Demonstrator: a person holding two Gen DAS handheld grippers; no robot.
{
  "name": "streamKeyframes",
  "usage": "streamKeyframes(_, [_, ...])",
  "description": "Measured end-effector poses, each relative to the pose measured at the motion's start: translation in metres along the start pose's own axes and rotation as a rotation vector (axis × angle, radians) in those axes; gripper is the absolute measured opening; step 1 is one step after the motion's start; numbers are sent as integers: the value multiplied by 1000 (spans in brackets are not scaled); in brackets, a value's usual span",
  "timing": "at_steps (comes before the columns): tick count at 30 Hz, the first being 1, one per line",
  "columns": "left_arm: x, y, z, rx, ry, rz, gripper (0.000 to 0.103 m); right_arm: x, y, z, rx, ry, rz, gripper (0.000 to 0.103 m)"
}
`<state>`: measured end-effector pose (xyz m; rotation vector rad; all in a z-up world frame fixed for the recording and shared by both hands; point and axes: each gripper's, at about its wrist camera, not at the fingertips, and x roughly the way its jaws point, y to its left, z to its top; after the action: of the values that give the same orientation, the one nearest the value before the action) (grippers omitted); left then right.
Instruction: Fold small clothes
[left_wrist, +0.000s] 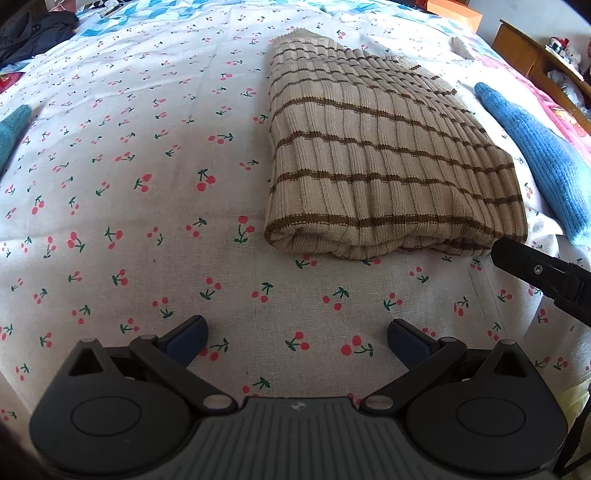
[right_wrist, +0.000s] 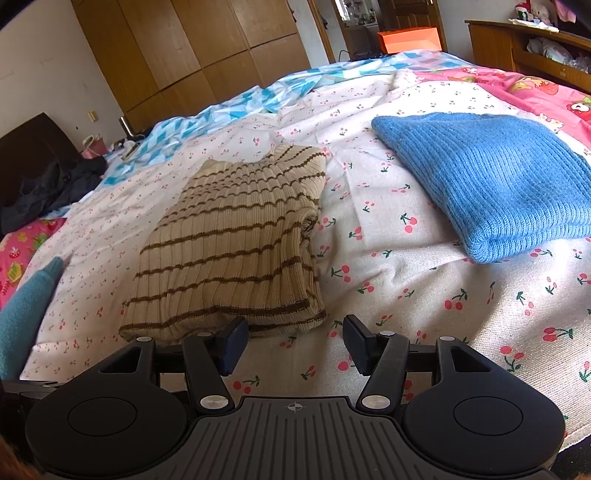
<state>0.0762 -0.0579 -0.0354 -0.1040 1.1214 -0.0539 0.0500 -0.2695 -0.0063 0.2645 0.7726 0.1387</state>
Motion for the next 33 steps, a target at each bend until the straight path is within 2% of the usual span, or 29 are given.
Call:
streamKeyframes(8, [-24,-11,-3,46,-95,97,103,-9,7,0,-35,-15,-14,57])
streamKeyframes(11, [-32,-11,0,47,-122,141,103,-14,11,-1,-50,-7,-24,63])
streamKeyframes(14, [-38,-11,3,62,-141,179,103,-19,15,-5,-65,4,-17,63])
streamKeyframes(21, [-45,-12,4,68,-176,183,103,-20,20,-6,-65,11,-21,63])
streamKeyframes(33, [-43,-11,4,48,-157,166,103,-19,24,-6,-80,19,-46,65])
